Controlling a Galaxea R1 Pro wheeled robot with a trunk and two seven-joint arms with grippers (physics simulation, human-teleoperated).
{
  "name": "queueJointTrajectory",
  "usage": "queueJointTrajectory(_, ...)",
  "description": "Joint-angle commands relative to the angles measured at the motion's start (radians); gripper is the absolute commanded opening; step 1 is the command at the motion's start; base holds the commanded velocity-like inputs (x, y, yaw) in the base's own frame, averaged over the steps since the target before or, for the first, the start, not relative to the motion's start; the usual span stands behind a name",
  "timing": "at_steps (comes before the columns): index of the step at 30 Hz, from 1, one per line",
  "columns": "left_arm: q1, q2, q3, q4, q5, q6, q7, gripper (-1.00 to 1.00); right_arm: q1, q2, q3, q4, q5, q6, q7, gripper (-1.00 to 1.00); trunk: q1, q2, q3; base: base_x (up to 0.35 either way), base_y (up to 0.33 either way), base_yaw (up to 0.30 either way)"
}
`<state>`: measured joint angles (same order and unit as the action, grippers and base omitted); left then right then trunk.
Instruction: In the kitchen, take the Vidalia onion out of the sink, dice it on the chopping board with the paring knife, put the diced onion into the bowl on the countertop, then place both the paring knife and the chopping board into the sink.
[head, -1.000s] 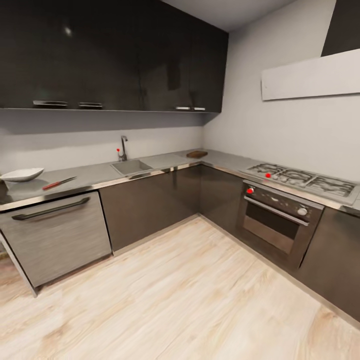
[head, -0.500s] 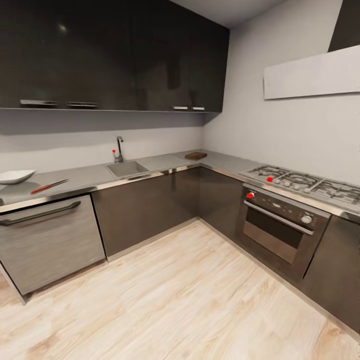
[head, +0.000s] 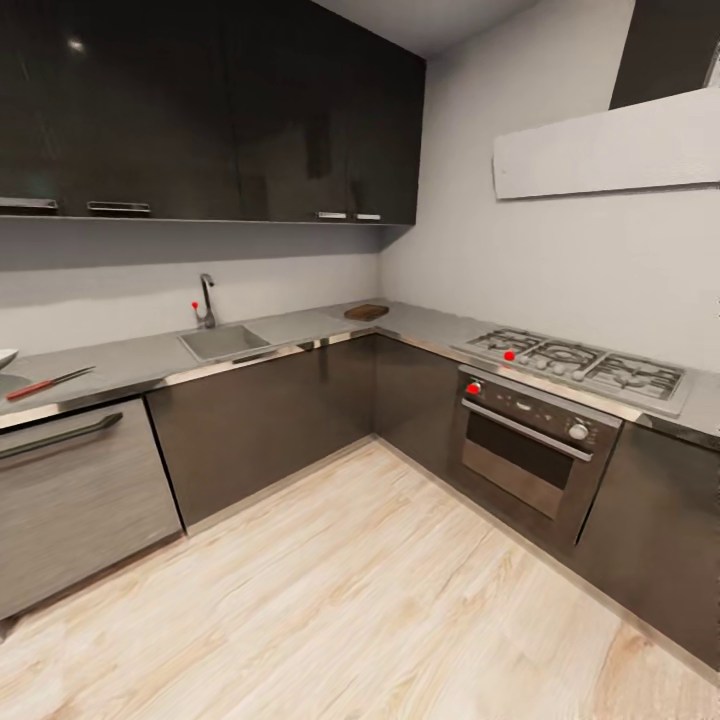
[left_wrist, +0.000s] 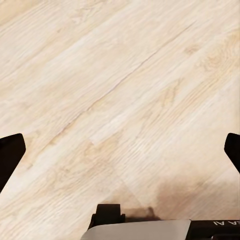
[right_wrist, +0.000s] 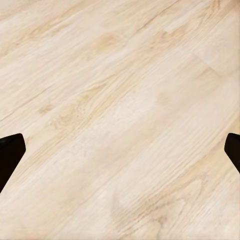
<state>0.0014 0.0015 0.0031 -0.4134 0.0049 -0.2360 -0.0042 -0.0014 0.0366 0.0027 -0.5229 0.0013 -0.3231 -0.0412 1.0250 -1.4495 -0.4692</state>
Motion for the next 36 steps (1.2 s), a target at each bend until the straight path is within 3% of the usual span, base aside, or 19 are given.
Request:
queueJointTrajectory(1,0.0,0.0,0.001,-0.001,0.001,-0.002,0.0,1.0,0.0,0.0,0.0,0.0,0.0,-0.002,-0.004,1.0,0.0,0.0,-0.001,0.001,0.004,-0.025)
queueJointTrajectory(11,0.0,0.0,0.001,-0.001,0.001,-0.002,0.0,1.0,0.0,0.0,0.002,0.0,0.0,-0.002,-0.003,1.0,0.0,0.0,-0.001,0.136,0.151,-0.006)
queueJointTrajectory(25,0.0,0.0,0.001,-0.001,0.001,-0.002,0.0,1.0,0.0,0.0,0.002,0.0,0.0,-0.002,-0.003,1.0,0.0,0.0,-0.001,0.288,0.188,0.0)
queueJointTrajectory(36,0.0,0.0,0.001,-0.001,0.0,-0.002,0.0,1.0,0.0,0.0,0.002,0.0,0.001,-0.002,-0.003,1.0,0.0,0.0,-0.001,0.302,0.032,0.0)
